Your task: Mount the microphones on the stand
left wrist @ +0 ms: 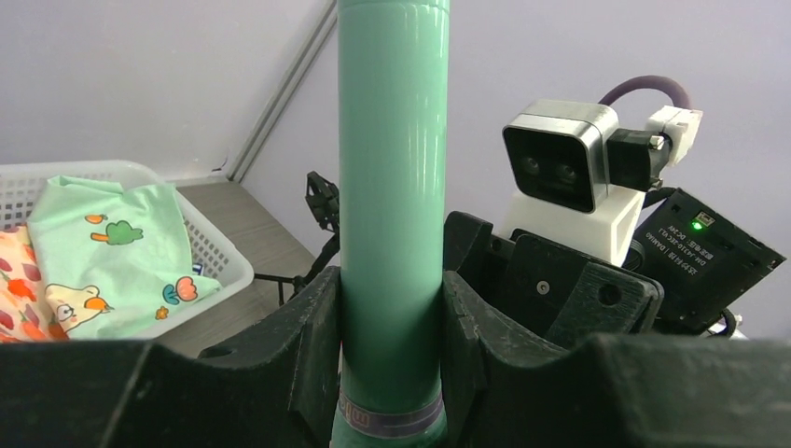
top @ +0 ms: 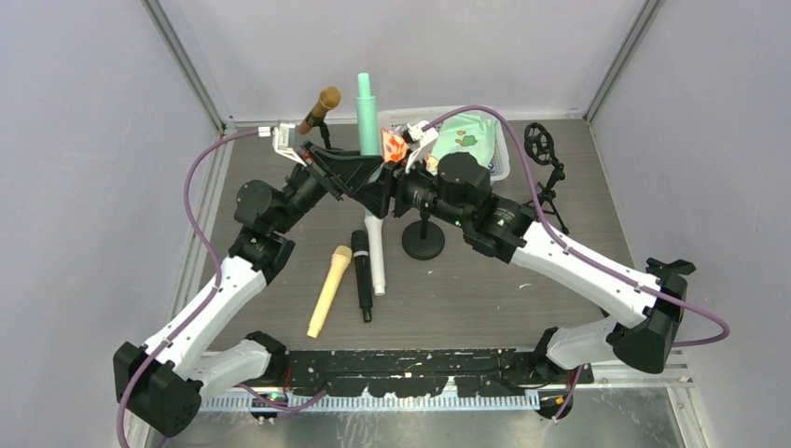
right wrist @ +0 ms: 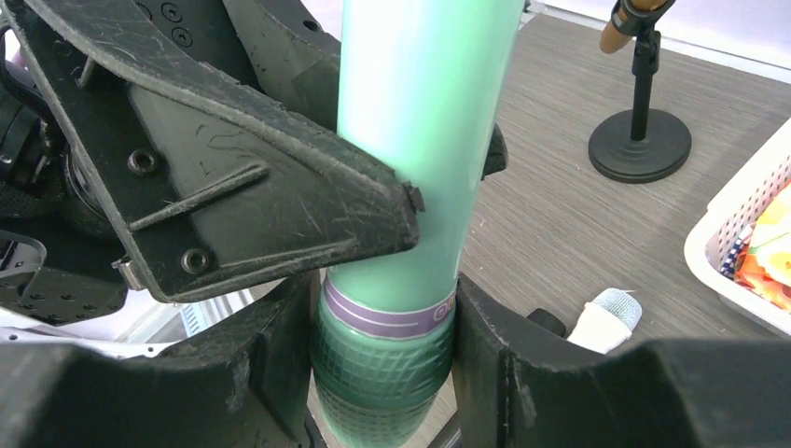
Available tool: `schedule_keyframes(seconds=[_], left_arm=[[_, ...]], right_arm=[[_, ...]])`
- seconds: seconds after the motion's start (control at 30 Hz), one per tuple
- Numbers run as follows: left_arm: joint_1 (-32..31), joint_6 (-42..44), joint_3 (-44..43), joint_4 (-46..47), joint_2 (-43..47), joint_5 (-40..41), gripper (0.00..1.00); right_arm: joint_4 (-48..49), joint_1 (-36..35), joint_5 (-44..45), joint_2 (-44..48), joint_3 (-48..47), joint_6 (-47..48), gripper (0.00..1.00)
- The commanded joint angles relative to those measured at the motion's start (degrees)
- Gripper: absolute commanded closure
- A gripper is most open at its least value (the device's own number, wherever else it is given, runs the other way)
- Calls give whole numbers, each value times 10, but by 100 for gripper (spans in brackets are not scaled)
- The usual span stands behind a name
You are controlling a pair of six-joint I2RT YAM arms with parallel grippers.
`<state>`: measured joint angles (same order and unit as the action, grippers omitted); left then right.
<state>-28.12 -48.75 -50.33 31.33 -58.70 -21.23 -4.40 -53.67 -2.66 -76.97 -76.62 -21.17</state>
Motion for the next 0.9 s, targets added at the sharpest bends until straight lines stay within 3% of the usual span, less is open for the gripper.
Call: schedule_keyframes(seconds=[0.0, 0.1, 0.23, 0.27, 0.53, 0.73, 0.87], left_arm=[[-4, 8, -15, 4, 27, -19, 74], [-4, 29, -47, -56, 30, -27, 55], [-4, 91, -89, -149, 45, -19, 30], [-4, 103, -102, -177, 49, -18, 28], [-2, 258, -227, -402, 47, -18, 23], [-2, 347, -353, -547, 8, -30, 23], [-3, 349, -454, -653, -68, -38, 28]], right_arm=[[31, 1, 23, 24, -9, 43, 74], [17, 1, 66, 45, 0, 112, 98], [-39, 1, 141, 83, 5, 270, 99], [-49, 1, 153, 93, 5, 299, 99], [-193, 1, 252, 140, 21, 530, 99], [-133, 1, 287, 205, 110, 751, 99], [-74, 1, 278, 239, 171, 891, 99]])
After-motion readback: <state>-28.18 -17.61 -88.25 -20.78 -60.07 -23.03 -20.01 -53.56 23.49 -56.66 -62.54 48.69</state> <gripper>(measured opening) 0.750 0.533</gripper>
